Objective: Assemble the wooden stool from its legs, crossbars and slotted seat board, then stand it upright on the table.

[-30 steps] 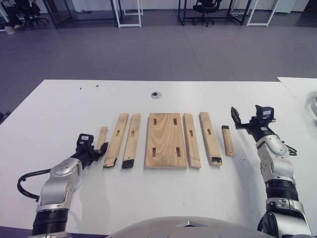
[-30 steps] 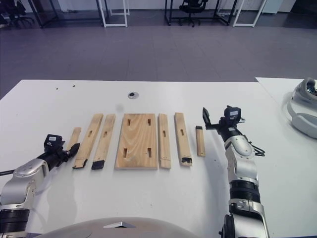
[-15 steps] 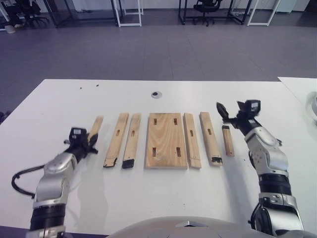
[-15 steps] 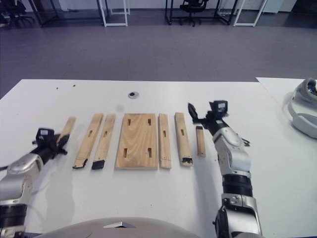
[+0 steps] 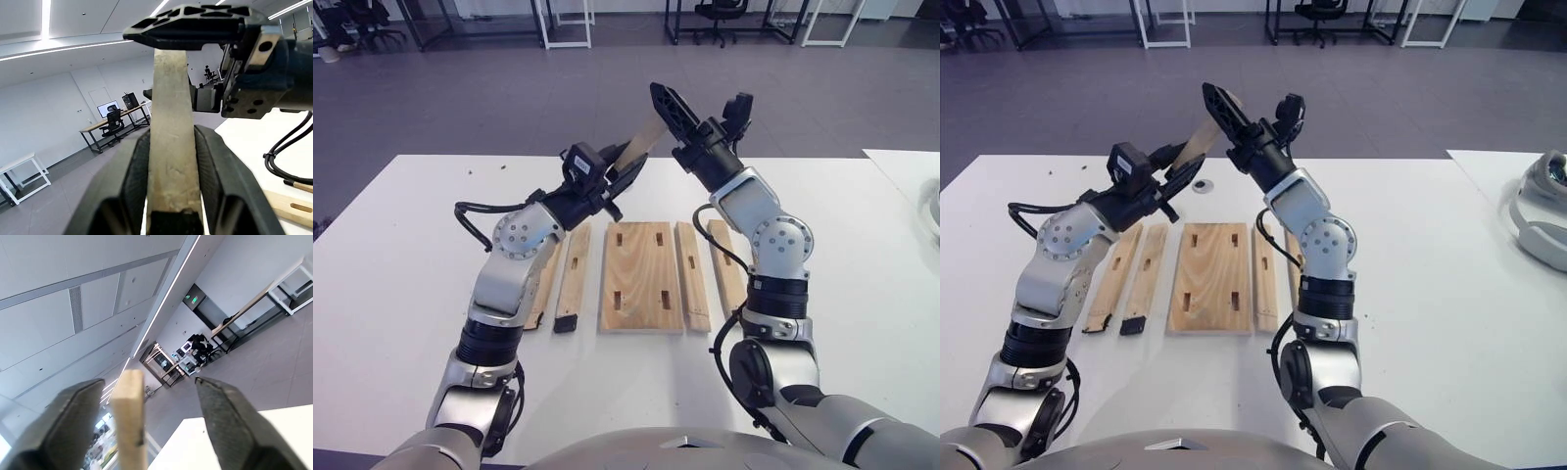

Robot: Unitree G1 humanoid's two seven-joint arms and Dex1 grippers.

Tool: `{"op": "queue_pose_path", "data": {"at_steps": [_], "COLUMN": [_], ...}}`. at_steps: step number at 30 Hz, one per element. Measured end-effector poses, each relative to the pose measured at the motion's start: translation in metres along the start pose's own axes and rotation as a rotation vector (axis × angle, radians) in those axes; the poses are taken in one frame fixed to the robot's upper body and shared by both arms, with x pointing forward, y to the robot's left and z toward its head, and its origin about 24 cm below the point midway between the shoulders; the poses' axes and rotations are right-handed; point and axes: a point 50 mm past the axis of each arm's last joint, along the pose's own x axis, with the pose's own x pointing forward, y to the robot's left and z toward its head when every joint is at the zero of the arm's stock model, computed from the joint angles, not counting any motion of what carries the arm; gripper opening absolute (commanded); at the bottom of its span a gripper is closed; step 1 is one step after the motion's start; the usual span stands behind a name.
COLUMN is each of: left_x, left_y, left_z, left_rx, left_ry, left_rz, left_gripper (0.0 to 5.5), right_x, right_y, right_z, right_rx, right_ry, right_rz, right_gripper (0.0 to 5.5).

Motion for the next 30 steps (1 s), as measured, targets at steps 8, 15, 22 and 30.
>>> {"op": "queue_pose_path", "data": {"at_steps": [8,15,22,30], "left_x": [-0.005,-0.005,-0.013,-0.032], "left_y": [0.004,0.004,0.009,0.007], "left_z": [-0.003,-0.003,-0.010,-0.027], "left_rx": [0.086,0.105,0.058,-0.101], "left_ry": [0.027,0.026,0.087,0.093], "left_rz": [-0.029,-0.035,0.036,0.273], "left_gripper": [1.29,1.66,3.05,3.10], "right_x": [-0.006,-0.006,-0.102,-0.148], "right_y": [-0.001,0.000,-0.056,-0.077], "right_z": [-0.003,-0.003,0.011,-0.022], "right_rx": [0.026,0.023,-0.078,-0.210], "right_ry": [0.060,0.058,-0.213,-0.117], "right_rz": [-0.012,-0.004,-0.495,-0.726], "right_gripper": [1.36,0.42,0.42,0.42]}}
